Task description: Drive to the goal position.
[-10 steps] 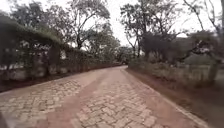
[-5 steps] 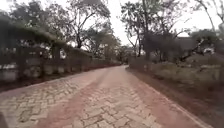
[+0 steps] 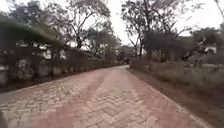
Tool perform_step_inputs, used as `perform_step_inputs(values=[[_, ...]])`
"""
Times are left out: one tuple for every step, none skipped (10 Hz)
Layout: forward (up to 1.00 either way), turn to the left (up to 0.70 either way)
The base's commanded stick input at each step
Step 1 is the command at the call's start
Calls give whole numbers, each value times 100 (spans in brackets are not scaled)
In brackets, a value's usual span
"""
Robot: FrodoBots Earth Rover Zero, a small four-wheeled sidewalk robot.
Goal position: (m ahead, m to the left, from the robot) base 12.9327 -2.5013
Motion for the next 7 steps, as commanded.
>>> perform_step_inputs(values=[[70, 0], [70, 0], [70, 0], [70, 0], [70, 0], [70, 0], [70, 0]])
